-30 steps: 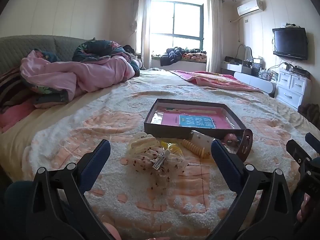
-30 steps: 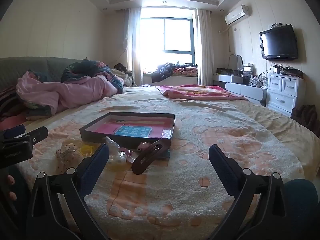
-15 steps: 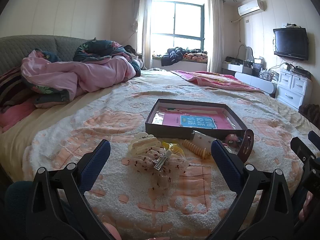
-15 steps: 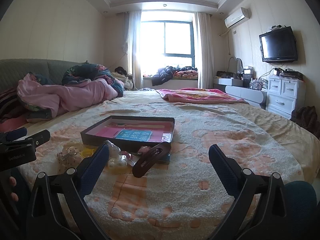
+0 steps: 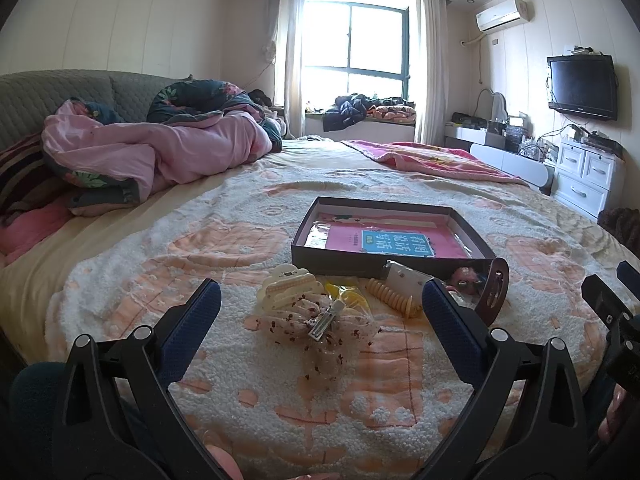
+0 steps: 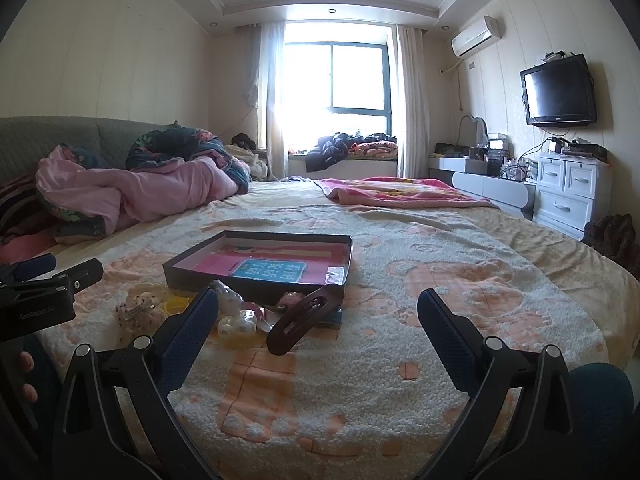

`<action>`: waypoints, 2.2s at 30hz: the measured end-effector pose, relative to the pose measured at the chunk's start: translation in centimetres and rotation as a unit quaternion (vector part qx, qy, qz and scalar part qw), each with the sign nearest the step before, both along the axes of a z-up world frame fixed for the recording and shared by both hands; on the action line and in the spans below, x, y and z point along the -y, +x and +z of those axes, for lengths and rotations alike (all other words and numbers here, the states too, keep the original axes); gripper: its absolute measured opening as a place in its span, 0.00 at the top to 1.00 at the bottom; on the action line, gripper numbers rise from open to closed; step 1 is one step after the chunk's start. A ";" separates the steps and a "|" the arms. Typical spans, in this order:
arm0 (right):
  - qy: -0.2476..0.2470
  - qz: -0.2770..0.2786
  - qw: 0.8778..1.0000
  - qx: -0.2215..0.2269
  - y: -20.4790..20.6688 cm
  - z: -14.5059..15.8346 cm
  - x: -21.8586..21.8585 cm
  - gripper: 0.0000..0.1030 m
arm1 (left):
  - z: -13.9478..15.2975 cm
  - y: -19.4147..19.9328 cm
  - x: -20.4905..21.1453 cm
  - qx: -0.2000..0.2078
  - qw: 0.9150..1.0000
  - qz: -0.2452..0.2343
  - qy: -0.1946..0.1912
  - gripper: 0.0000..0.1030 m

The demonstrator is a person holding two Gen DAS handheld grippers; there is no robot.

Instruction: Organize jewelry

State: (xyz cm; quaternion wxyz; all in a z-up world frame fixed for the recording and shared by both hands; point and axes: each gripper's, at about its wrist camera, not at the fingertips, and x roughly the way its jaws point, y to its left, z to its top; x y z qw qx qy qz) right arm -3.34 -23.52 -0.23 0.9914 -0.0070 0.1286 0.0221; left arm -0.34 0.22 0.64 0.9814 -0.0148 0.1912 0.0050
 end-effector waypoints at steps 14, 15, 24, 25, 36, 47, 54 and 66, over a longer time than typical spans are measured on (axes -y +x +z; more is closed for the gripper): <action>0.002 0.000 1.000 -0.001 0.1 0.0 0.0 0.06 | -0.2 0.2 0.0 -0.001 1.000 0.000 0.000 0.10; 0.001 0.000 1.000 -0.001 0.1 0.0 0.0 0.06 | -0.2 0.2 0.0 -0.001 1.000 0.000 0.000 0.10; 0.002 0.001 1.000 -0.001 0.1 0.0 0.0 0.06 | -0.2 0.1 0.0 -0.002 1.000 0.001 0.000 0.10; 0.002 0.001 1.000 -0.001 0.1 0.0 -0.1 0.06 | -0.1 0.1 0.0 -0.002 1.000 0.001 0.000 0.10; 0.000 0.022 1.000 -0.015 0.8 -0.2 -0.9 0.06 | -0.7 0.6 -0.4 -0.013 1.000 0.013 -0.005 0.10; -0.008 0.070 0.995 -0.067 3.8 -0.7 -3.2 0.06 | -1.7 2.1 -2.8 -0.049 0.997 0.052 -0.031 0.10; -0.002 0.073 0.993 -0.091 6.4 -1.0 -4.0 0.06 | -2.8 4.0 -4.2 -0.094 0.992 0.066 -0.051 0.10; 0.016 0.018 0.989 -0.143 10.7 -2.7 -2.7 0.06 | -4.8 7.0 -3.3 -0.138 0.987 0.007 -0.079 0.10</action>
